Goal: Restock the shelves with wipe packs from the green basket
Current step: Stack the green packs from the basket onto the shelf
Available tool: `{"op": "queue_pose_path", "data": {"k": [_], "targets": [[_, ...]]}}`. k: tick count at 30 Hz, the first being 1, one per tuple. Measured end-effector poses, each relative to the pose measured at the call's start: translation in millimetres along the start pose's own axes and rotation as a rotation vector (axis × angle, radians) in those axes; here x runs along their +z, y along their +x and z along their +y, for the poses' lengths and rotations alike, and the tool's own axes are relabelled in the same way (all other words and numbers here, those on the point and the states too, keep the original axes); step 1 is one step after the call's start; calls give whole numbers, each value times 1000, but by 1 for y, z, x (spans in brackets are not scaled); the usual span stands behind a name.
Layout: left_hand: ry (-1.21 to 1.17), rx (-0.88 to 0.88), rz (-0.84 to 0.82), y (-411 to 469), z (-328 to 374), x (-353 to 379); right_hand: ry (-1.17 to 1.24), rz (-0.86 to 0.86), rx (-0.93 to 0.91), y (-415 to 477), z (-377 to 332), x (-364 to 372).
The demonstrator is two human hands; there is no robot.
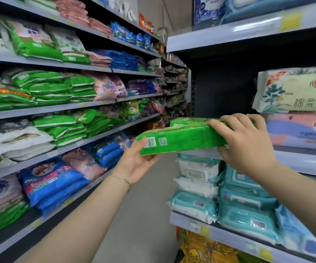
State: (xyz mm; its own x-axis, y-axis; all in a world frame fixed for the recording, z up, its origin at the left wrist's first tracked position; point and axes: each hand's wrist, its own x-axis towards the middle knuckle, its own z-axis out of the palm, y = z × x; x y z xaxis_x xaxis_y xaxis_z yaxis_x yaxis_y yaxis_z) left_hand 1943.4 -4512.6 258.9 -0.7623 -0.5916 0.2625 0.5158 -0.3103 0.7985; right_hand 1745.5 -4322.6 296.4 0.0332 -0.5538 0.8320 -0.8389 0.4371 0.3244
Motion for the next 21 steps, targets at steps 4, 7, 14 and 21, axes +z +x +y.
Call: {"op": "queue_pose_path", "data": {"k": [4, 7, 14, 21], "targets": [[86, 36, 71, 34, -12, 16, -55, -37, 43, -5, 8, 12], [173, 66, 183, 56, -16, 18, -72, -78, 58, -6, 11, 21], [467, 176, 390, 92, -31, 21, -50, -284, 104, -9, 27, 45], [841, 163, 442, 114, -40, 45, -52, -496, 217, -2, 42, 56]]}}
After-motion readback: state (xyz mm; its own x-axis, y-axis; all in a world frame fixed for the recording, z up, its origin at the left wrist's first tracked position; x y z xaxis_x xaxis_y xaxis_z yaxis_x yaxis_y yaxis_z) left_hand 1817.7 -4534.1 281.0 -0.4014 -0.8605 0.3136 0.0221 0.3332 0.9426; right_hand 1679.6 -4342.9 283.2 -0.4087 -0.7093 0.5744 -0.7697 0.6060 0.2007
